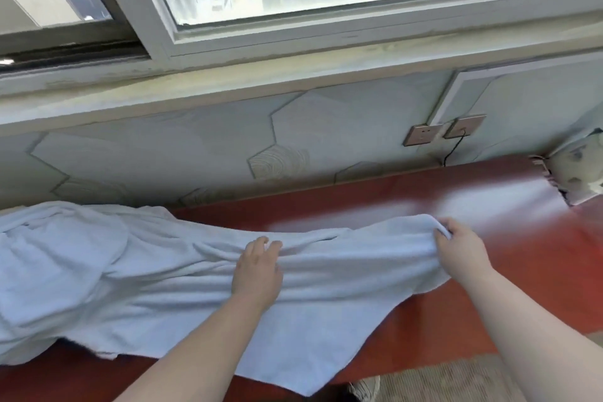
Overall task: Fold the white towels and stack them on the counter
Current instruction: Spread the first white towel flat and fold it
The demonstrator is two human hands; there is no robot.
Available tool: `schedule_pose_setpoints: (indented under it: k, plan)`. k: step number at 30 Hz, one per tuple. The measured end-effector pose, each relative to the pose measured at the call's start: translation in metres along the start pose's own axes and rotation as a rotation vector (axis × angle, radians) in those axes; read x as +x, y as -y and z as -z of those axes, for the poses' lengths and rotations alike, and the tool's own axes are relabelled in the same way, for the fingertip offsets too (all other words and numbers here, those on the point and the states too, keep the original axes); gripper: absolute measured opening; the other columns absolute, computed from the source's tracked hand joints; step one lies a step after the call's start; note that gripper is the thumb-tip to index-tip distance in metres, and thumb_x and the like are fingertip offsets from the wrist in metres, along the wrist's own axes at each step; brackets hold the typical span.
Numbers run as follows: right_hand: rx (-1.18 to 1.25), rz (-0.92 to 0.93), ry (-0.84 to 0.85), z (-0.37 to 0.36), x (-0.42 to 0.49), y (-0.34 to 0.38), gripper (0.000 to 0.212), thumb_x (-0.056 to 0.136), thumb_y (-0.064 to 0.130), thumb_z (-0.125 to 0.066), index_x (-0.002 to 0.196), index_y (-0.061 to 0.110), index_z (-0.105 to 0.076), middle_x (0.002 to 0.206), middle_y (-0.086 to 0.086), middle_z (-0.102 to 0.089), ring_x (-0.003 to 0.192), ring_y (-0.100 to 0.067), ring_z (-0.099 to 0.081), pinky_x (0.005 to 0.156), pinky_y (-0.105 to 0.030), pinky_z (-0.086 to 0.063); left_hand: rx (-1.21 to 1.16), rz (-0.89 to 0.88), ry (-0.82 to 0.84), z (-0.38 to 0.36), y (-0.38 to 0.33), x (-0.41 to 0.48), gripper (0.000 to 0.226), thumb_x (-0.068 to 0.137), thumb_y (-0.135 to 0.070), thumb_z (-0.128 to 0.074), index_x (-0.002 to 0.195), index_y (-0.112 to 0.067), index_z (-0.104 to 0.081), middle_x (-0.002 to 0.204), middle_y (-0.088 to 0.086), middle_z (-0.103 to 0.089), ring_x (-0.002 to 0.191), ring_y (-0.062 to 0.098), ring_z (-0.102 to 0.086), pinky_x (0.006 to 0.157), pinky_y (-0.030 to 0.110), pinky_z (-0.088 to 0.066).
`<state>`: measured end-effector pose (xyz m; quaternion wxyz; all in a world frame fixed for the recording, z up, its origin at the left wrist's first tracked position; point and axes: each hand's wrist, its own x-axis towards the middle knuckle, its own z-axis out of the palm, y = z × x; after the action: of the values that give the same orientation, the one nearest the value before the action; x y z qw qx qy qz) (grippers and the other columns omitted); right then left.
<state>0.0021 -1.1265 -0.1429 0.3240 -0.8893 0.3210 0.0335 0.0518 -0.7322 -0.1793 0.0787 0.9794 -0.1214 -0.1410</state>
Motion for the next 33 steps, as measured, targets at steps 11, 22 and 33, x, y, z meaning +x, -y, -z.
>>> schedule_pose_setpoints:
  k: [11,22,33]
  plan:
    - [0.073,-0.101,0.316,-0.047,-0.004,-0.027,0.047,0.092,0.019,-0.062,0.139,0.026,-0.060,0.124,-0.007,-0.068,0.104,-0.027,-0.064,0.082,-0.030,-0.046,0.363,-0.238,0.400,-0.051,-0.063,-0.021,0.061,0.095,-0.032,-0.059,0.148,-0.023,-0.032,0.139,0.007,-0.041,0.114,0.030,-0.051,0.088,0.040,-0.039]
    - [0.266,-0.158,0.108,0.013,-0.005,-0.018,0.043,0.083,0.010,-0.047,0.092,0.039,-0.077,0.091,0.012,-0.076,0.080,-0.017,-0.069,0.071,-0.026,-0.048,-0.250,-0.462,0.618,-0.032,-0.141,-0.022,0.019,0.100,-0.036,-0.044,0.089,-0.021,-0.038,0.081,-0.004,-0.044,0.072,0.020,-0.044,0.065,0.036,-0.033]
    - [0.484,-0.152,-0.230,0.115,0.097,-0.058,0.046,0.067,0.020,-0.041,0.092,0.027,-0.079,0.079,0.004,-0.075,0.077,-0.024,-0.069,0.068,-0.031,-0.053,-0.627,-0.392,0.750,-0.016,-0.311,0.009,0.016,0.091,-0.041,-0.052,0.095,-0.027,-0.058,0.096,-0.008,-0.061,0.085,0.013,-0.053,0.070,0.025,-0.043]
